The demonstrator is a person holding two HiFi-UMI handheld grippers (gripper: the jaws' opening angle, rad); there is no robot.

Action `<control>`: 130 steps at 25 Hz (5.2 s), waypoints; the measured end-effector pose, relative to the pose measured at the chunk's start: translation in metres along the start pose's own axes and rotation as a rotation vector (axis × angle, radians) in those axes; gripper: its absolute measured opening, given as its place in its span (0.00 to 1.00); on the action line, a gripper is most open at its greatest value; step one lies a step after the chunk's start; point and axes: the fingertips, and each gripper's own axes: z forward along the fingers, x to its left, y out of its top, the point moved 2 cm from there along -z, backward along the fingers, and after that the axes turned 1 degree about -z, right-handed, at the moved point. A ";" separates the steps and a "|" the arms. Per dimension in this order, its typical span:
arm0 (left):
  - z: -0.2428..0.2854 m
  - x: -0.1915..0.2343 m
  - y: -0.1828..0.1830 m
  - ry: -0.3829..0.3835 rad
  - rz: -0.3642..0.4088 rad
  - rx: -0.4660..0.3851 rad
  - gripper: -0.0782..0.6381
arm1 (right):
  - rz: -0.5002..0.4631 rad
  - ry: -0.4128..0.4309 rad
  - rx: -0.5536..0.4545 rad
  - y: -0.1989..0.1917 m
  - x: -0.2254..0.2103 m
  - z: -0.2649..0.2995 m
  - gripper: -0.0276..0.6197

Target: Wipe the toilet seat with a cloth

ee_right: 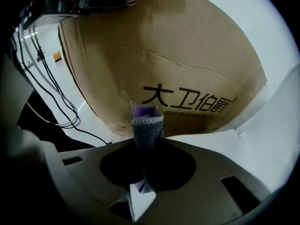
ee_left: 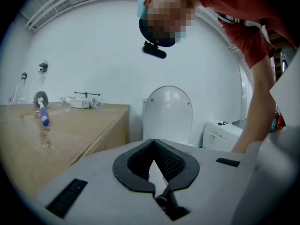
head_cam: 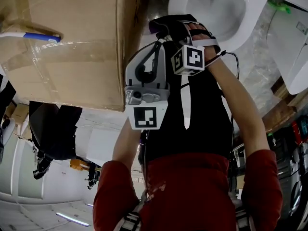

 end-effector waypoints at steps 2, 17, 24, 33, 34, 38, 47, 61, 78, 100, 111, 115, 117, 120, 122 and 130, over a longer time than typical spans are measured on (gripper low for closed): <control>-0.001 -0.001 -0.002 -0.005 0.000 0.005 0.13 | 0.040 0.024 -0.006 -0.005 0.017 -0.007 0.14; 0.031 -0.051 -0.027 -0.146 0.024 0.117 0.13 | 0.425 -0.015 0.020 -0.099 0.075 -0.069 0.14; 0.053 -0.084 -0.027 -0.223 0.038 0.137 0.13 | 0.472 -0.098 0.085 -0.167 0.072 -0.102 0.14; 0.076 -0.100 -0.025 -0.244 0.040 0.159 0.13 | 0.417 -0.248 0.093 -0.233 0.021 -0.123 0.14; 0.078 -0.101 -0.025 -0.242 0.041 0.160 0.13 | 0.419 -0.267 0.092 -0.239 0.010 -0.124 0.14; 0.089 -0.103 -0.025 -0.233 0.041 0.166 0.13 | 0.412 -0.322 0.085 -0.257 -0.039 -0.124 0.14; 0.127 -0.100 -0.014 -0.186 0.028 0.159 0.13 | 0.363 -0.419 0.041 -0.278 -0.159 -0.114 0.14; 0.148 -0.082 -0.006 -0.087 -0.027 0.128 0.13 | 0.191 -0.408 -0.018 -0.246 -0.249 -0.094 0.14; 0.093 -0.017 -0.019 0.102 -0.097 0.113 0.13 | 0.039 -0.283 -0.120 -0.057 -0.253 0.010 0.14; 0.010 -0.038 0.055 0.017 -0.066 0.090 0.13 | 0.625 -0.007 -0.067 -0.033 -0.108 -0.043 0.14; -0.004 -0.070 0.209 -0.060 0.023 -0.085 0.13 | 0.685 -0.138 -0.210 0.015 -0.078 -0.259 0.14; -0.013 -0.087 0.268 -0.085 0.023 -0.183 0.13 | 0.700 -0.253 -0.282 0.032 -0.087 -0.350 0.14; -0.012 -0.093 0.292 -0.102 0.032 -0.214 0.13 | 0.748 -0.304 -0.296 0.033 -0.100 -0.386 0.14; -0.009 -0.096 0.321 -0.104 0.040 -0.254 0.13 | 0.822 -0.385 -0.333 0.035 -0.123 -0.435 0.14; -0.009 -0.099 0.342 -0.094 0.052 -0.293 0.13 | 0.827 -0.448 -0.369 0.037 -0.139 -0.467 0.14; 0.001 -0.105 0.404 -0.067 0.107 -0.326 0.13 | 0.826 -0.633 -0.555 0.041 -0.194 -0.575 0.14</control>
